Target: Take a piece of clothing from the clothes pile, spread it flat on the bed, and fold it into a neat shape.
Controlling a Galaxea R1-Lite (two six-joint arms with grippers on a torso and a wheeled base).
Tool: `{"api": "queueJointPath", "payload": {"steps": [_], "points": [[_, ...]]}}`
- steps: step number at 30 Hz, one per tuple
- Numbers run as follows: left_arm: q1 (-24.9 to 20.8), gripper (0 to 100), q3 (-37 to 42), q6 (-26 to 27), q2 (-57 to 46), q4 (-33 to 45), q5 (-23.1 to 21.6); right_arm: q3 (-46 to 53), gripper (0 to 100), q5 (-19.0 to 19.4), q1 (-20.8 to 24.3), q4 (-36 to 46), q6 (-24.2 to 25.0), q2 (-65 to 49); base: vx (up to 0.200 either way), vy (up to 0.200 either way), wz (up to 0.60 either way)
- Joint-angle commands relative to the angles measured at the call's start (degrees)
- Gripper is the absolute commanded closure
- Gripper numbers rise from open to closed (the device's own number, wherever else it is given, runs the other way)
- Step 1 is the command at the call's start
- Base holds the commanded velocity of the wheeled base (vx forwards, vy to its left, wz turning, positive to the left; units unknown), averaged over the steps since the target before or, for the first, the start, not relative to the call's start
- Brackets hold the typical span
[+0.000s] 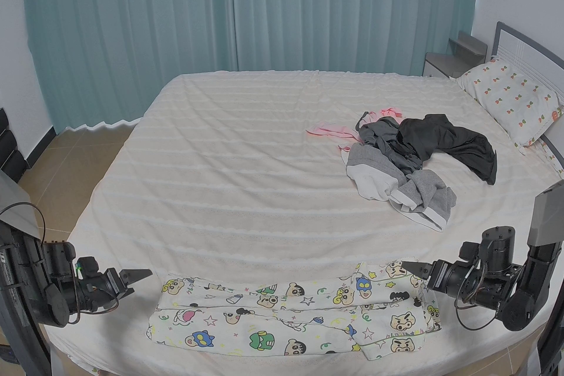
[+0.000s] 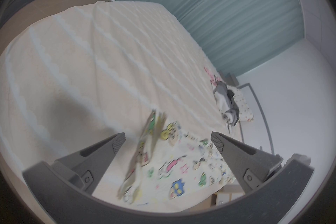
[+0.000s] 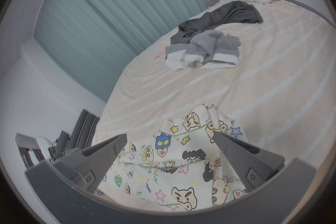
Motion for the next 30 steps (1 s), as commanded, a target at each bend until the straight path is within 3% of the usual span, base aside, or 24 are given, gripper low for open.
{"api": "queueJointPath", "payload": {"steps": [1,4,8,10,14,19,30], "points": [[-7.18,0,-7.60,0.63,-4.32,2.05,1.26,2.78,0,-2.40,0.81,-2.26,4.18,-2.23,0.000,0.000,0.00],[-8.06,0,-13.40,2.12,-5.29,8.55,2.06,2.78,0,-2.13,0.81,-2.26,4.27,-2.67,0.000,0.000,0.00],[-10.70,0,-24.48,2.83,-6.43,26.92,13.48,2.78,0,-2.31,0.81,-2.17,4.44,-2.76,0.000,0.000,0.00],[-10.87,0,-26.32,6.17,-8.80,34.92,13.57,2.78,0,-2.57,0.81,-2.17,5.24,-2.94,0.000,0.000,0.00],[-9.91,0,-28.17,14.43,-9.59,43.71,11.37,2.78,0,-2.66,0.89,-1.91,5.85,-3.29,0.000,0.000,0.00],[-10.43,0,-29.66,15.66,-8.80,48.72,10.23,2.78,0,-2.75,0.98,-1.64,5.94,-3.20,0.000,0.000,0.00],[-10.96,0,-29.49,20.05,-1.15,50.22,10.23,2.78,0,-2.84,1.42,-1.56,5.94,-3.02,0.000,0.000,0.00]]}}
